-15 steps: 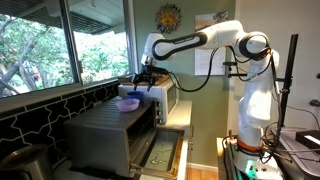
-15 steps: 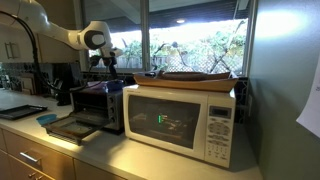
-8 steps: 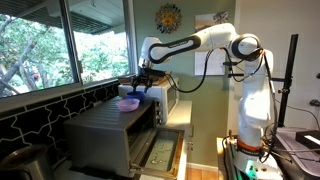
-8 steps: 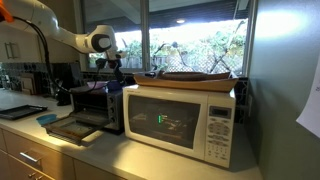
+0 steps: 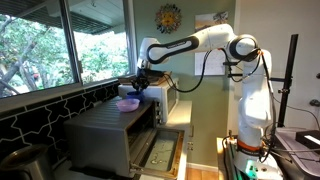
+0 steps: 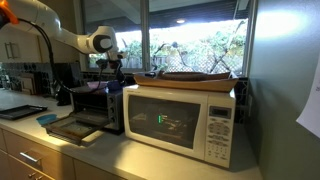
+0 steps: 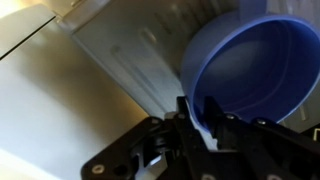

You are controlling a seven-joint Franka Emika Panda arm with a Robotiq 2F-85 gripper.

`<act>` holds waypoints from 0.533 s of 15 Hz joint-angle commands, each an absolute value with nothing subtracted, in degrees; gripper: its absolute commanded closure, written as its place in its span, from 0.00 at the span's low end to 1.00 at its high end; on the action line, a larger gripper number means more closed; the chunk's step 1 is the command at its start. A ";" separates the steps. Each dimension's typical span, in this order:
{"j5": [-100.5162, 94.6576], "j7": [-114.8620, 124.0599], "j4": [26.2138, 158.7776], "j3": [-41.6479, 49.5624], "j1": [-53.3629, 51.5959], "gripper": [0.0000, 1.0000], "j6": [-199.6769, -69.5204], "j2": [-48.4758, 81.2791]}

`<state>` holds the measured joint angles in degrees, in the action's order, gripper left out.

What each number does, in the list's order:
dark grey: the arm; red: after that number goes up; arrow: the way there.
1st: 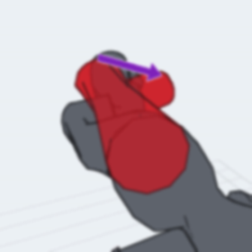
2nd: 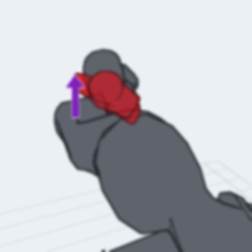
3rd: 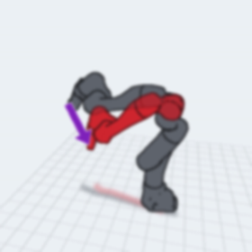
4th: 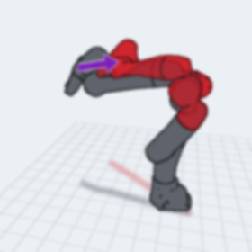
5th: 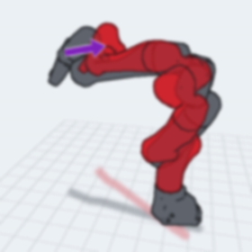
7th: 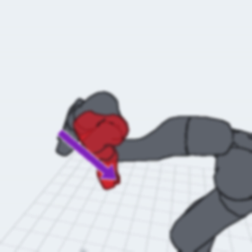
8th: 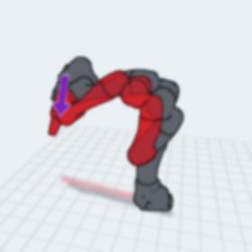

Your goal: Pour the contents of the blue cup into the purple bowl and then put the purple bowl in the microwave on the left

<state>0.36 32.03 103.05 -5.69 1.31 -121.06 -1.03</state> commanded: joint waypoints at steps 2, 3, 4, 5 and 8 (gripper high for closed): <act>-2.37 29.75 100.90 -4.55 -0.14 1.00 -117.69 -0.14; -3.01 29.54 100.65 -4.58 -0.23 1.00 -117.17 -0.08; -3.74 29.11 100.33 -4.63 -0.37 0.99 -116.56 0.03; -4.52 28.61 99.97 -4.66 -0.49 0.99 -116.02 0.10; -6.67 26.65 98.47 -4.75 -0.87 0.99 -113.75 0.15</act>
<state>-4.22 28.76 101.11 -5.58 0.44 -117.41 -0.50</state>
